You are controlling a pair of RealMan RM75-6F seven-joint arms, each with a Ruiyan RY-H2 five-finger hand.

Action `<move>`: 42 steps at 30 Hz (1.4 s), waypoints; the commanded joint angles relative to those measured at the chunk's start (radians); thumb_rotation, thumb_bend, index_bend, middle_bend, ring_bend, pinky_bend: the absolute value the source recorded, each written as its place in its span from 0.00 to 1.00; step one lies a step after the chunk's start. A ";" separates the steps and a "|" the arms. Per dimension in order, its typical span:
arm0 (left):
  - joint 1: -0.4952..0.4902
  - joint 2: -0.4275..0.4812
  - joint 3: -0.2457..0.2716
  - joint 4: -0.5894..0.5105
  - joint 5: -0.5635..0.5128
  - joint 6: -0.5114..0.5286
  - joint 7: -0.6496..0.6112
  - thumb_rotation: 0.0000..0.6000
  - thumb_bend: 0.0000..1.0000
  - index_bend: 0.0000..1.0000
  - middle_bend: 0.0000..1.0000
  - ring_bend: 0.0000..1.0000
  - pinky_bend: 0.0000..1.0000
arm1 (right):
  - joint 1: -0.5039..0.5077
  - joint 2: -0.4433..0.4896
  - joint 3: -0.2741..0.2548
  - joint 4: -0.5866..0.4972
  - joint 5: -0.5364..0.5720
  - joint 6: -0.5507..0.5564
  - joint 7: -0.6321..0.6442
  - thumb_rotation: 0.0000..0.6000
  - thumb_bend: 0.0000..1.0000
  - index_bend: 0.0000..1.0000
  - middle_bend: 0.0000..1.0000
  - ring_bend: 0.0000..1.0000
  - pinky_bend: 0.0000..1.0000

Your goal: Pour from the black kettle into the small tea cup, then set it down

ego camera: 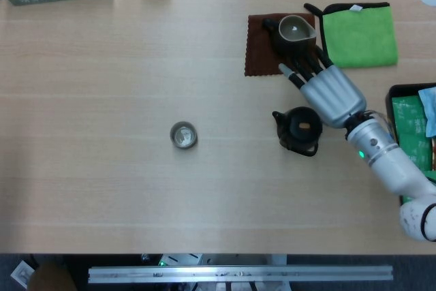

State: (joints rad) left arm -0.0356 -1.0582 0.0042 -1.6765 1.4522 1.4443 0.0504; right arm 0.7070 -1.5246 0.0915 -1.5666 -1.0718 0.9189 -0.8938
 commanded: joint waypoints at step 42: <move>0.007 0.000 0.011 -0.007 0.005 -0.004 0.008 1.00 0.31 0.22 0.24 0.26 0.23 | 0.020 0.176 -0.178 -0.217 -0.287 -0.177 0.420 1.00 0.00 0.00 0.19 0.11 0.00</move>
State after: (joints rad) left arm -0.0290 -1.0581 0.0147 -1.6839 1.4573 1.4407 0.0581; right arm 0.7283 -1.3504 -0.0833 -1.7825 -1.3562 0.7407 -0.4752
